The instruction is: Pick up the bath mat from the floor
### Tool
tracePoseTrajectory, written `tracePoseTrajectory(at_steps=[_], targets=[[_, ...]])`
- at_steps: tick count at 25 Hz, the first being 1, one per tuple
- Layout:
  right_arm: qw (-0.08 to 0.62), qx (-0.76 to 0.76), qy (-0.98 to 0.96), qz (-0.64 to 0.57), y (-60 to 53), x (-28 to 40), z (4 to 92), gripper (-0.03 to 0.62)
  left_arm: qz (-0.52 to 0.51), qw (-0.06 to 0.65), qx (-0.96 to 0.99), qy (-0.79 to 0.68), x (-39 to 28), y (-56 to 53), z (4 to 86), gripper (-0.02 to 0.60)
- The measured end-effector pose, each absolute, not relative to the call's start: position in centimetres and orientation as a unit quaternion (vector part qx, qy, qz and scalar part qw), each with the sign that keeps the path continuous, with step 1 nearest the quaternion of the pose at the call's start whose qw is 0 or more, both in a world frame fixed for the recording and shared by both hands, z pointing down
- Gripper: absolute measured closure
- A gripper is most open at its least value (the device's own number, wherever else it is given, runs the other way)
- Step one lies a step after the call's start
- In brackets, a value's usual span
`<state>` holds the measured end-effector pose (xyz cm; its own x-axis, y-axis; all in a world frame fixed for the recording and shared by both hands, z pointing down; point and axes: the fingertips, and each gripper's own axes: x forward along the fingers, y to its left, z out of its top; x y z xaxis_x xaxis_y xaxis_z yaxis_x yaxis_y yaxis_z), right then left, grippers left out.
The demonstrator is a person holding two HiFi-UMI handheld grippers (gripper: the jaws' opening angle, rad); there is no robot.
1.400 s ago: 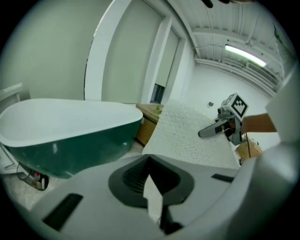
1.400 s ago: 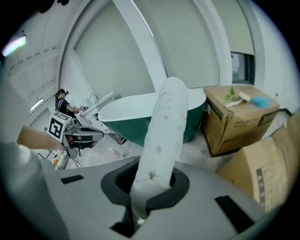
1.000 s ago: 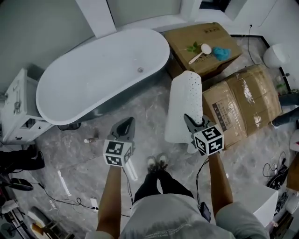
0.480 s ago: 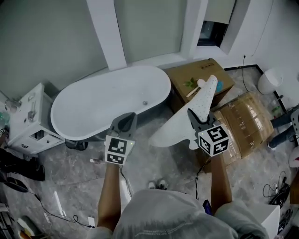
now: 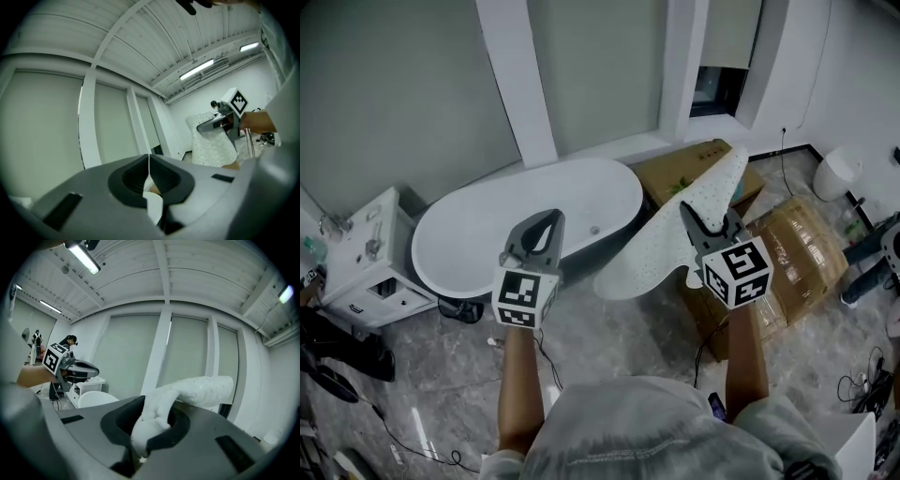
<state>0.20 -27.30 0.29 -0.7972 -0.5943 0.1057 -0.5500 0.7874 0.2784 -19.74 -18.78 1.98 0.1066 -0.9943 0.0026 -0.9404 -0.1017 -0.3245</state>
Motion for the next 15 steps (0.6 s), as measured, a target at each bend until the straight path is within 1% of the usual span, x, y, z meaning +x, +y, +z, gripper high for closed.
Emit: tracePoseTrajectory(at_steps=[5,15], targets=[[0.085,0.307,-0.939,-0.131,-26.5,0.5,-1.3,0.559,-0.099,0.131,-0.73,0.664,-19.7,-18.0,0.2,0.561],[0.083,0.305,-0.94,-0.131,-25.4,1.3,-1.6,0.559,-0.097,0.12,-0.735,0.661,-18.9,-17.3,0.8,0.561]])
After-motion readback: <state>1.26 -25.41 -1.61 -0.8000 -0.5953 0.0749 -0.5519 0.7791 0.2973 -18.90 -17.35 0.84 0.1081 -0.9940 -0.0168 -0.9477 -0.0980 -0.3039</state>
